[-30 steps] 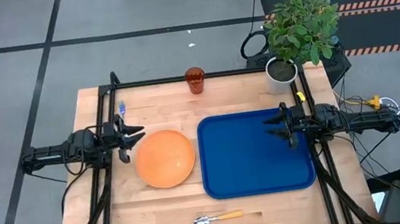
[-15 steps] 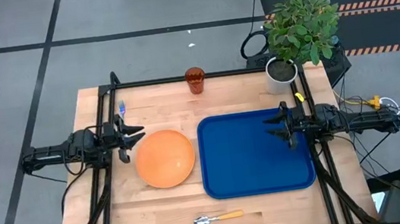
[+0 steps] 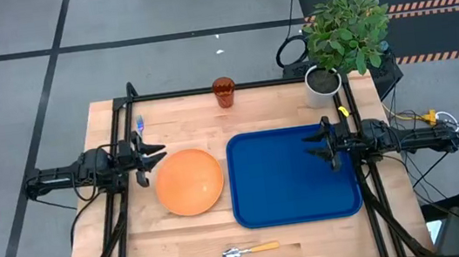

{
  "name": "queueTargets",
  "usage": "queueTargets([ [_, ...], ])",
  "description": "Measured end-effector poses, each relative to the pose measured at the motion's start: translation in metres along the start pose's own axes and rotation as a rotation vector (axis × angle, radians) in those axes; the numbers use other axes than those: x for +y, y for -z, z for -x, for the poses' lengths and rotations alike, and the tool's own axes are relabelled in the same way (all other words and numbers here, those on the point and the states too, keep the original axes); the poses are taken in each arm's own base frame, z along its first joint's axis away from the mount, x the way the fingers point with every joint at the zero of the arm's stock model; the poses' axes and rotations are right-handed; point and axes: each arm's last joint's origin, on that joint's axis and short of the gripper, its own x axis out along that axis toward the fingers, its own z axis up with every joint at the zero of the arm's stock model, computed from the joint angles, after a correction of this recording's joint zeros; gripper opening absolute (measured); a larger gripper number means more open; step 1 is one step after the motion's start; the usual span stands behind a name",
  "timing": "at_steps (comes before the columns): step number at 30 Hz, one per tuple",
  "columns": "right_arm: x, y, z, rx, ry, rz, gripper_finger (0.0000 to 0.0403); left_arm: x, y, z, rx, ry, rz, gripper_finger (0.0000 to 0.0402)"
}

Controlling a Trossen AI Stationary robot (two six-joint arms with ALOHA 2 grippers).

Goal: Pick and place plate/cup/fork/spoon on tray
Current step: Put the orange plate on the middle of the blue serving tray

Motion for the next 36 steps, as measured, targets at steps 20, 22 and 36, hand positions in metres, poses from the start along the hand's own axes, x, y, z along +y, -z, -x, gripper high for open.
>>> queueTargets([
  [20,0.0,0.0,0.0,0.0,0.0,0.001,0.018,0.0,-0.003,0.0,-0.024,-0.025,-0.397,0.0118],
  [22,0.0,0.0,0.0,0.0,0.0,0.001,0.018,-0.001,-0.007,0.0,-0.07,0.01,-0.225,0.0118],
  [36,0.0,0.001,0.0,0.008,0.002,0.001,0.018,-0.003,-0.038,0.008,-0.391,0.09,0.198,0.0118],
])
